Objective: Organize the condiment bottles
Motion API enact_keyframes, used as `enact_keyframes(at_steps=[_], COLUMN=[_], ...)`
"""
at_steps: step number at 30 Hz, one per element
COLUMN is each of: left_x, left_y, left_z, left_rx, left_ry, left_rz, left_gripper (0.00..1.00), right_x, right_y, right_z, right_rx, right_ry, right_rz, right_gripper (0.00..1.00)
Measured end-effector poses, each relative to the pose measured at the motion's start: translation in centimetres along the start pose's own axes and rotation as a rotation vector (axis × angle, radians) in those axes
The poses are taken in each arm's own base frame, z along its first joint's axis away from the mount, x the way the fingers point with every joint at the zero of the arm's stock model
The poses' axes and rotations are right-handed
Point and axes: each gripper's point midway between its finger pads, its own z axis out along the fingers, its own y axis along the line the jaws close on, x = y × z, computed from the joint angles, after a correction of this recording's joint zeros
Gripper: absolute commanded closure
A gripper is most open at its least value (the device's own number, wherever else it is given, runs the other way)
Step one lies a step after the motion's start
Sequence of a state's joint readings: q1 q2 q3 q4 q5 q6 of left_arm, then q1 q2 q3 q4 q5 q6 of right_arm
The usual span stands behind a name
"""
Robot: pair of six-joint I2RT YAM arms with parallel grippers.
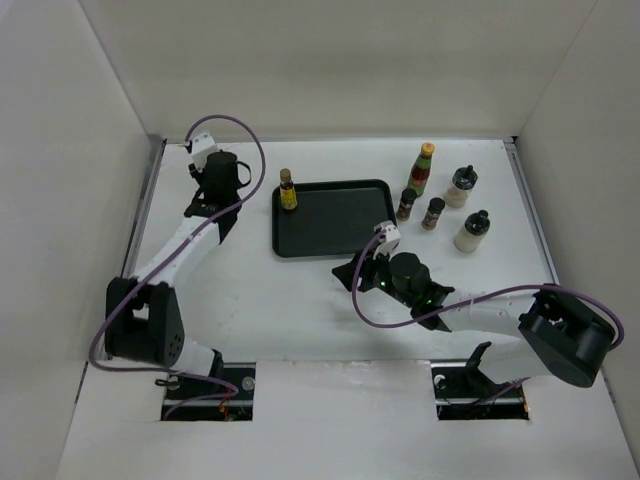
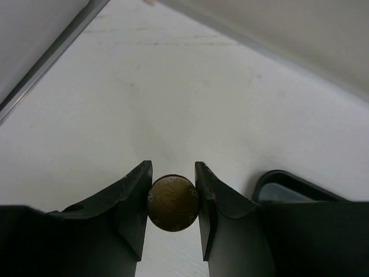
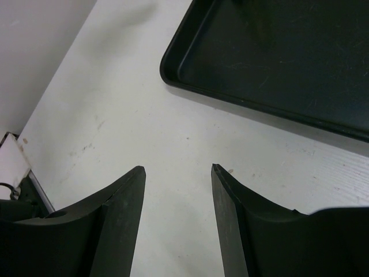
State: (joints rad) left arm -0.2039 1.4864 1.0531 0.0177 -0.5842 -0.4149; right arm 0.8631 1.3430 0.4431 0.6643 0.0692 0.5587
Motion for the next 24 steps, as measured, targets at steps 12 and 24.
enact_keyframes(at_steps=[12, 24], left_x=[-15.0, -3.8], left_y=[-12.1, -22.5], left_z=[-12.9, -8.2], left_rx=[0.362, 0.446], left_ry=[-0.320, -0.169], left_rz=[-0.091, 0.098], left_gripper=[0.81, 0.81], right_x=[-0.3, -3.0], right_y=[-0.4, 0.0], right_z=[0.0, -1.3], right_rx=[0.010, 0.016], right_ry=[-0.008, -0.102], right_rz=[0.006, 0.009], right_gripper=[0.44, 0.69])
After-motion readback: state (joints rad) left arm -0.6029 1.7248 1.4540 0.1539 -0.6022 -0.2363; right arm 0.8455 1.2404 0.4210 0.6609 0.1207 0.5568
